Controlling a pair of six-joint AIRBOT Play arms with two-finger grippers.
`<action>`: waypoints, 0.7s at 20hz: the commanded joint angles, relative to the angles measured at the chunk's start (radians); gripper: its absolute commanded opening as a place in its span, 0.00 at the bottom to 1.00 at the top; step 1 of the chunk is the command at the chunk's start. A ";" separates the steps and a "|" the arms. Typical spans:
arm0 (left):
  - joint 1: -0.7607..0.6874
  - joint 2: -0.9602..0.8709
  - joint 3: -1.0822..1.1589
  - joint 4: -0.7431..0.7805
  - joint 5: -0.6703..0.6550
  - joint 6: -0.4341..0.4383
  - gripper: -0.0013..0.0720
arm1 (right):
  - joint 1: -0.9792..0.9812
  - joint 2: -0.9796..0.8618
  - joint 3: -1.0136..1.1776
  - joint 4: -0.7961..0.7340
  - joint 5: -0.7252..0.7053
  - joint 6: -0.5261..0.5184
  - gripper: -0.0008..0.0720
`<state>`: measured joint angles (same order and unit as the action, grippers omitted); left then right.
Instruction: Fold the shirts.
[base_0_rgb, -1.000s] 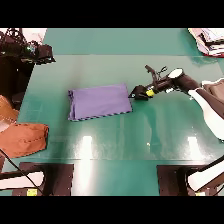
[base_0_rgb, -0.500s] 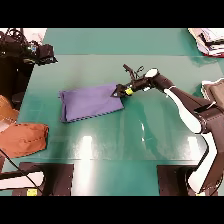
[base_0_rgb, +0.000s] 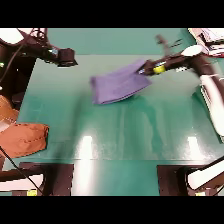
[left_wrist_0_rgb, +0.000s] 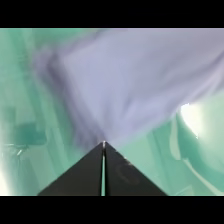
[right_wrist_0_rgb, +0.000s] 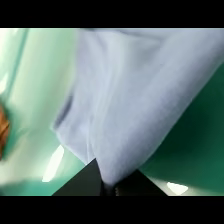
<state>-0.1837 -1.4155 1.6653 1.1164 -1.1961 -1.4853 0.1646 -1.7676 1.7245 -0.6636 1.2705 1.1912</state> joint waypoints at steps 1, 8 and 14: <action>-0.106 0.000 0.000 -0.002 0.057 0.001 0.05 | -0.251 0.124 0.003 -0.108 0.031 0.014 0.03; -0.232 0.000 0.000 -0.002 0.140 0.001 0.05 | -0.727 0.170 0.003 -0.113 0.029 0.014 0.03; -0.251 0.000 0.000 -0.002 0.175 0.000 0.05 | -0.861 0.169 0.009 -0.008 -0.005 0.000 0.03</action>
<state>-0.4244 -1.4155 1.6653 1.1145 -1.0439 -1.4841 -0.6338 -1.6005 1.7287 -0.7494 1.2819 1.2049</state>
